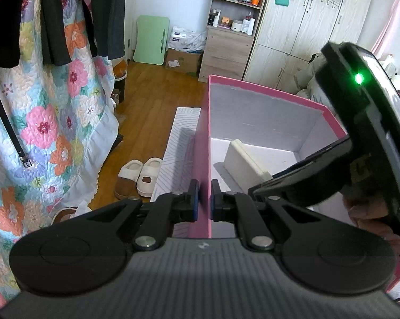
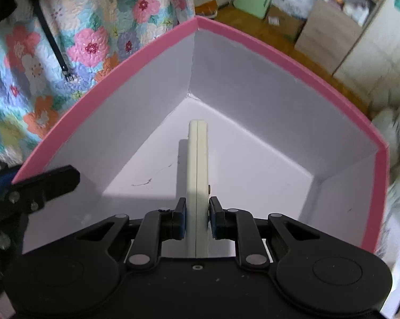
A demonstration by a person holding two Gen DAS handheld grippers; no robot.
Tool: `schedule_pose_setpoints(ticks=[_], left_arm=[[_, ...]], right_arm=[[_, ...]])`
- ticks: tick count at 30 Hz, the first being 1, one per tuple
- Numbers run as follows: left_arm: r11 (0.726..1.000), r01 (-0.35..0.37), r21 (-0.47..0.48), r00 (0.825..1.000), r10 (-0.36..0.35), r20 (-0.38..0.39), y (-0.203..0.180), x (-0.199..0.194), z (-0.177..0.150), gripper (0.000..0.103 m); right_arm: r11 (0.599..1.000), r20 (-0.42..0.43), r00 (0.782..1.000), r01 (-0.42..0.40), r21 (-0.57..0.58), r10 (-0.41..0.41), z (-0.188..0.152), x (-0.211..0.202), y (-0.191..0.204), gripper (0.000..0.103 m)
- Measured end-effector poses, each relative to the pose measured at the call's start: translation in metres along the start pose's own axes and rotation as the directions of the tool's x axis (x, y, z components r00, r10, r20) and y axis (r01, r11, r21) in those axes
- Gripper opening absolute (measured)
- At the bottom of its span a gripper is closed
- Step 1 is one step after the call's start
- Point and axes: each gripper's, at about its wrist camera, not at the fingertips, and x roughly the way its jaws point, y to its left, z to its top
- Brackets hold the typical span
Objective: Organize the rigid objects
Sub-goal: 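Lower the cream remote into the box and open the right tool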
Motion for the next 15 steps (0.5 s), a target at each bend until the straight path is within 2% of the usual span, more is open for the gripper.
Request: schedule_pose_setpoints(ticks=[4,8,10,13,15], left_arm=[[1.000,-0.005,0.000,1.000,0.005,-0.001,-0.002,-0.001,0.000,0.007],[1.000,-0.004,-0.003,1.000,0.004,-0.001,-0.002,-0.001,0.000,0.007],[1.000,-0.006,-0.001,1.000,0.006,-0.002,-0.002,-0.001,0.000,0.007],[1.000,-0.007,-0.001,1.000,0.007,-0.001,-0.001,-0.001,0.000,0.007],[1.000,-0.006,-0.003,1.000,0.006,-0.002,0.000,-0.001,0.001,0.007]], right_arm=[[0.992,-0.020,0.998,-0.060,0.113,0.063,0.007,0.006,-0.013,0.024],[0.965,-0.025,0.992,-0.115,0.236,0.124,0.001,0.003,-0.028,0.026],[0.965,-0.019,0.992,-0.120,0.233,0.128,-0.002,0.000,-0.025,0.026],[0.984,-0.003,0.996,-0.083,0.155,0.084,-0.003,-0.008,-0.012,0.026],[0.978,0.000,0.992,-0.128,0.163,0.130,-0.003,-0.011,-0.010,0.028]])
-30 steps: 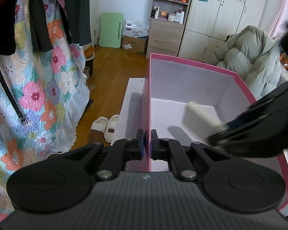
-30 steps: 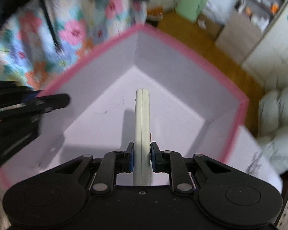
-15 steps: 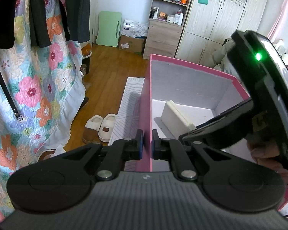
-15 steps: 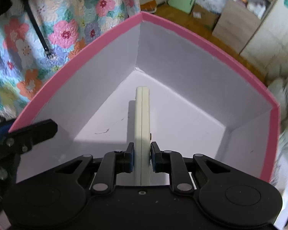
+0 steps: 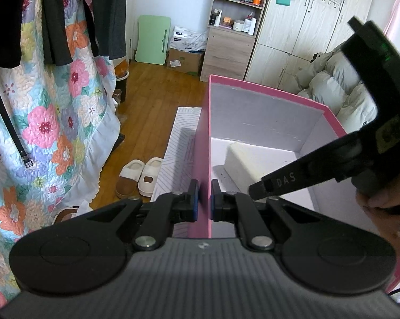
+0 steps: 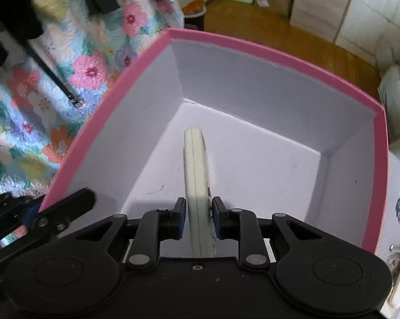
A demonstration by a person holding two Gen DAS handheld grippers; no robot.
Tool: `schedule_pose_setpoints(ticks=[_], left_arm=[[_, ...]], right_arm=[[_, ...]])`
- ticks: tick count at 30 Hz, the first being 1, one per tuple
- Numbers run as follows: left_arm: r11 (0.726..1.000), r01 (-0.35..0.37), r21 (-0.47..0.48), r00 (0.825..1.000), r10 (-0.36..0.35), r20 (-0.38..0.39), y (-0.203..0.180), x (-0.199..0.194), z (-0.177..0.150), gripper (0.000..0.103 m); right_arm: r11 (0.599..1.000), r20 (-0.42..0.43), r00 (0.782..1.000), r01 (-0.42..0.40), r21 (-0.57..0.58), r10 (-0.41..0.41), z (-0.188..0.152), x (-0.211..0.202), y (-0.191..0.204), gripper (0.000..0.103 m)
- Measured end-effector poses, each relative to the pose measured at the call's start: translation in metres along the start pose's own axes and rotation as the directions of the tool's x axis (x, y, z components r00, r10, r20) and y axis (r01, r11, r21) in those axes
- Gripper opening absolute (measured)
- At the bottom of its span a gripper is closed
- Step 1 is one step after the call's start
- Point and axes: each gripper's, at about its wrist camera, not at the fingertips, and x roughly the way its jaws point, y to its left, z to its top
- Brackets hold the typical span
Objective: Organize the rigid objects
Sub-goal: 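Lower the cream remote into the box and open the right tool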
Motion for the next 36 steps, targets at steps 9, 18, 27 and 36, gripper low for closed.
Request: schedule_pose_setpoints(ticks=[9,18,27,36], left_arm=[[1.000,-0.006,0.000,1.000,0.006,0.005,-0.002,0.000,-0.001,0.007],[1.000,-0.007,0.000,1.000,0.007,0.006,-0.001,0.000,-0.002,0.007],[1.000,-0.008,0.001,1.000,0.008,0.006,-0.001,0.000,-0.002,0.007],[1.000,-0.015,0.008,1.000,0.014,0.007,-0.002,-0.001,-0.003,0.007]], right_arm=[[0.962,-0.018,0.983,-0.174,0.209,0.182,-0.003,0.004,-0.020,0.029],[0.964,-0.082,0.994,-0.051,0.259,0.075,-0.018,0.016,-0.036,0.039],[0.859,-0.054,0.922,-0.335,0.388,0.384,-0.025,0.025,-0.040,0.028],[0.970,0.043,0.975,-0.223,0.096,0.220,-0.030,-0.082,-0.073,0.031]])
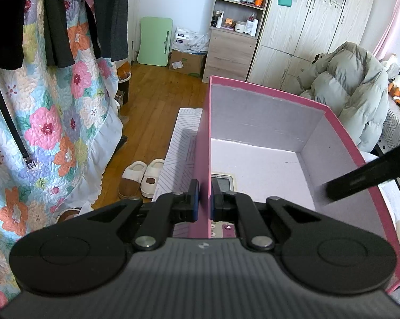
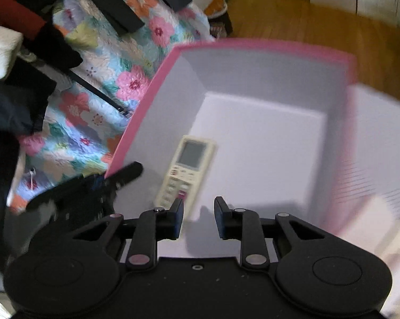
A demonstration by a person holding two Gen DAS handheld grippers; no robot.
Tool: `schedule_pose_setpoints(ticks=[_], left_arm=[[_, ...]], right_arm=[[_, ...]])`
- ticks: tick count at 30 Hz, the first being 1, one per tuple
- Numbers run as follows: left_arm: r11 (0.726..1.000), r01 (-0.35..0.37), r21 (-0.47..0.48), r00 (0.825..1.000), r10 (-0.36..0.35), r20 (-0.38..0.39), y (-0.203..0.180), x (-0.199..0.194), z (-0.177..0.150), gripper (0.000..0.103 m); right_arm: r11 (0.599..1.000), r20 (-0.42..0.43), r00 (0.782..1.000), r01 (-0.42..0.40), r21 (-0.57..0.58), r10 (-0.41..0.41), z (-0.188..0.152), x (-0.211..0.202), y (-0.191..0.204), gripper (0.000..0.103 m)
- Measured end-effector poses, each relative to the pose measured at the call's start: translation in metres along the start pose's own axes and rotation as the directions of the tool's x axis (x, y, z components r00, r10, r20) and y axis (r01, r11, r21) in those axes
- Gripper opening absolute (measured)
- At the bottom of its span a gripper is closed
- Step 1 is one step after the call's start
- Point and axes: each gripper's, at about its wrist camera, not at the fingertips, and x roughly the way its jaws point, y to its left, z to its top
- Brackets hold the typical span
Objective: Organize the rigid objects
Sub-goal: 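Lower the cream remote into the box and open the right tool, then grasp the white charger with the right tool and carry it to the box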
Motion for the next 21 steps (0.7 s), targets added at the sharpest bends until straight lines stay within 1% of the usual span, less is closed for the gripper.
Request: schedule_pose_setpoints(ticks=[2,4,5,7,8,10,12,13,14,16,18,19,21], left_arm=[[1.000,-0.003,0.002,1.000,0.003,-0.001,0.000,0.000,0.000,0.007],[1.000,-0.007,0.002,1.000,0.007,0.000,0.000,0.000,0.001,0.007],[1.000,-0.009,0.003,1.000,0.009,-0.001,-0.001,0.000,0.001,0.007],[1.000,-0.011,0.004,1.000,0.011,-0.001,0.000,0.000,0.001,0.007],[1.000,-0.011,0.004,1.000,0.011,-0.002,0.000,0.001,0.002,0.007],[1.000,-0.011,0.002,1.000,0.011,-0.003,0.000,0.001,0.002,0.007],[1.000,-0.012,0.003,1.000,0.012,-0.003,0.000,0.000,0.002,0.007],[1.000,-0.012,0.002,1.000,0.012,-0.003,0.000,0.000,0.002,0.007],[1.000,-0.012,0.003,1.000,0.012,-0.003,0.000,0.000,0.002,0.007],[1.000,-0.014,0.003,1.000,0.014,-0.003,-0.001,0.000,0.002,0.007],[1.000,-0.012,0.003,1.000,0.012,-0.004,-0.001,0.000,0.001,0.007],[1.000,-0.012,0.003,1.000,0.012,-0.003,-0.001,0.000,0.002,0.007],[1.000,-0.012,0.003,1.000,0.012,-0.002,-0.001,0.000,0.002,0.007]], right_arm=[[1.000,0.041,0.999,0.027,-0.008,-0.027,-0.006,-0.033,-0.013,0.031],[0.998,0.085,0.995,0.059,0.004,-0.059,-0.012,-0.055,-0.027,0.031],[0.997,0.097,0.993,0.072,0.011,-0.073,-0.016,-0.066,-0.036,0.032],[0.993,0.093,0.989,0.113,0.028,-0.115,-0.027,-0.076,-0.051,0.034],[0.990,0.082,0.988,0.131,0.041,-0.134,-0.031,-0.078,-0.059,0.038],[0.982,0.045,0.983,0.176,0.070,-0.179,-0.041,-0.075,-0.077,0.040],[0.976,0.005,0.978,0.209,0.067,-0.210,-0.053,-0.070,-0.091,0.045],[0.972,-0.006,0.974,0.228,0.062,-0.228,-0.058,-0.066,-0.095,0.050],[0.966,-0.016,0.969,0.249,0.067,-0.248,-0.061,-0.062,-0.101,0.057],[0.948,-0.038,0.953,0.302,0.101,-0.300,-0.067,-0.054,-0.114,0.064],[0.932,-0.066,0.946,0.325,0.163,-0.318,-0.073,-0.048,-0.130,0.064],[0.926,-0.078,0.946,0.324,0.196,-0.314,-0.074,-0.046,-0.137,0.064],[0.915,-0.094,0.957,0.291,0.280,-0.276,-0.076,-0.042,-0.153,0.064]])
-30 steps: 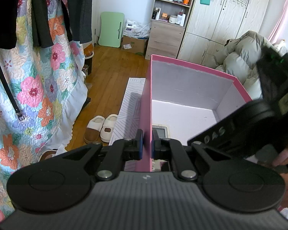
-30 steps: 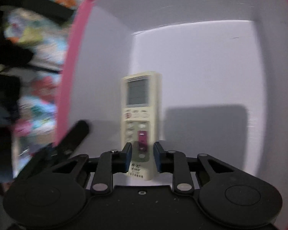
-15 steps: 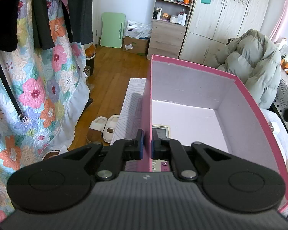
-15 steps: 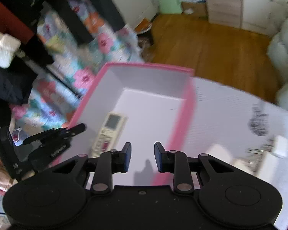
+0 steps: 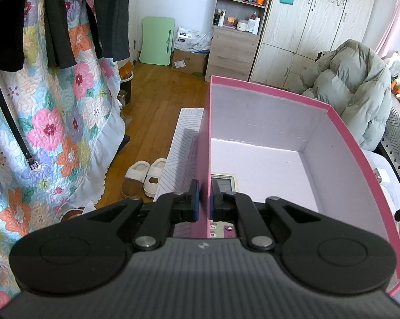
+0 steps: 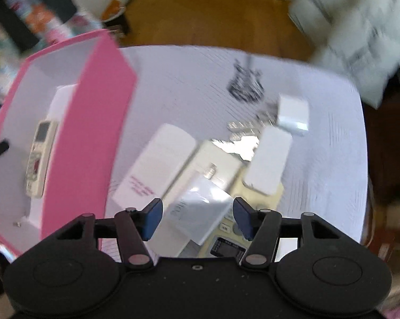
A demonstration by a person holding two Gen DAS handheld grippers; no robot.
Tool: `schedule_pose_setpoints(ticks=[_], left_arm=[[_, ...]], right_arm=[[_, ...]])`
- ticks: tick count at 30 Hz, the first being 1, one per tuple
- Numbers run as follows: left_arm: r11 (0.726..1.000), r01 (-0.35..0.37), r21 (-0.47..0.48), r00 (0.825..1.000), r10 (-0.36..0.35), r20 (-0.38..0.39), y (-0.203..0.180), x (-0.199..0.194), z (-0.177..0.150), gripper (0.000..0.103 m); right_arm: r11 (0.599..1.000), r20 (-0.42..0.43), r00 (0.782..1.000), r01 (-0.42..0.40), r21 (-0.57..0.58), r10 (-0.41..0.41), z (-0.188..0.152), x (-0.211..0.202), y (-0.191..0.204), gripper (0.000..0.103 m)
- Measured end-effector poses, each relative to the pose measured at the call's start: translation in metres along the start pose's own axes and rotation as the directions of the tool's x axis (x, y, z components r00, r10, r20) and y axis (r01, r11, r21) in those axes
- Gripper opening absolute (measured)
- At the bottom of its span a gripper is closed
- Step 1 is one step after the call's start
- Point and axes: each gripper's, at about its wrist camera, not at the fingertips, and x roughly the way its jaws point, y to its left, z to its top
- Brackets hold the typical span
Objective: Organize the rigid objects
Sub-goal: 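Grasp the white charger with the right tool and carry it to the box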
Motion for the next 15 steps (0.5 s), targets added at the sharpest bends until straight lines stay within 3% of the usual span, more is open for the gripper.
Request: schedule_pose_setpoints(ticks=[4,6,11,15], left_arm=[[1.000,-0.002,0.006,1.000,0.002,0.003,-0.002,0.000,0.000,0.007],[1.000,-0.001,0.005,1.000,0.001,0.004,-0.001,0.000,0.000,0.007],[1.000,-0.001,0.003,1.000,0.001,0.005,-0.002,0.001,-0.001,0.007],[1.000,0.002,-0.006,1.000,-0.002,0.005,-0.002,0.001,-0.002,0.007]], right_arm=[[0.988,-0.040,0.995,-0.087,0.130,0.093,0.003,0.015,-0.019,0.065],[0.983,-0.048,0.994,-0.093,0.157,0.102,0.004,0.020,-0.021,0.066],[0.980,-0.030,0.997,-0.069,0.185,0.076,0.005,0.027,-0.009,0.066],[0.997,-0.047,0.999,0.024,0.079,-0.020,0.003,0.042,0.014,0.064]])
